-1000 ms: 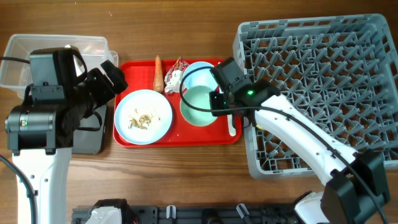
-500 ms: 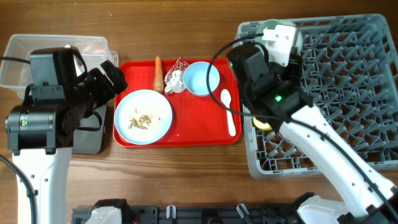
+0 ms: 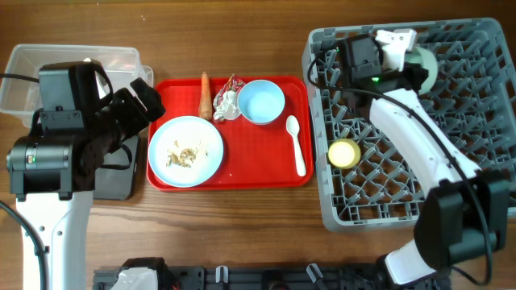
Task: Sort waste into correct bins and load items into the dishwasher rack
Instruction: 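Place the pale green bowl upside down in the rack's back, then grasp the light-blue bowl on the tray with the right gripper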
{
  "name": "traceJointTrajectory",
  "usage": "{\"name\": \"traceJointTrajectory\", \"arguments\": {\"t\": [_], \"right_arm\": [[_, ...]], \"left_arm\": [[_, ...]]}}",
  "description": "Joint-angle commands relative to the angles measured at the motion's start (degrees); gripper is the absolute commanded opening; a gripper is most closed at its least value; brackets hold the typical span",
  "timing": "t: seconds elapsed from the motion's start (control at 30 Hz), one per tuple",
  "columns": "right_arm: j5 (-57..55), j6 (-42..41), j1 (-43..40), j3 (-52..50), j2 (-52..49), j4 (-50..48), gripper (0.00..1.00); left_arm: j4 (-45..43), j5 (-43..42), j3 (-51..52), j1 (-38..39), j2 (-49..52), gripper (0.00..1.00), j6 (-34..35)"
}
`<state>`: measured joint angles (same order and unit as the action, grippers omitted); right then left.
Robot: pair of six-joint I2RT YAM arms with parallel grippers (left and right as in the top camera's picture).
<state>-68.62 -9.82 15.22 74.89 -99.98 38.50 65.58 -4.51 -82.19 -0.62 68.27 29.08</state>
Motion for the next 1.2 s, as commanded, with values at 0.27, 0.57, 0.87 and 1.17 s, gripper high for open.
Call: {"name": "traceJointTrajectory", "arguments": {"t": [0.27,0.57,0.87,1.17], "right_arm": [[-4.24,0.68,0.04,0.42,-3.3,2.05,0.04],[4.83,0.87,0.17,0.42,-3.67,2.1,0.04],[0.37,1.07,-1.57,0.42,-3.67,1.31,0.04],[5.09,1.03,2.05,0.42,-3.5,5.01,0.04]], "left_arm": [[-0.15,0.55,-0.04,-0.28,0.0,1.0,0.55],[-0.15,0.55,-0.07,-0.31,0.0,1.0,0.55],[-0.15,0.55,-0.07,-0.28,0.0,1.0,0.55],[-0.15,0.55,-0.07,-0.31,0.0,1.0,0.55]]}}
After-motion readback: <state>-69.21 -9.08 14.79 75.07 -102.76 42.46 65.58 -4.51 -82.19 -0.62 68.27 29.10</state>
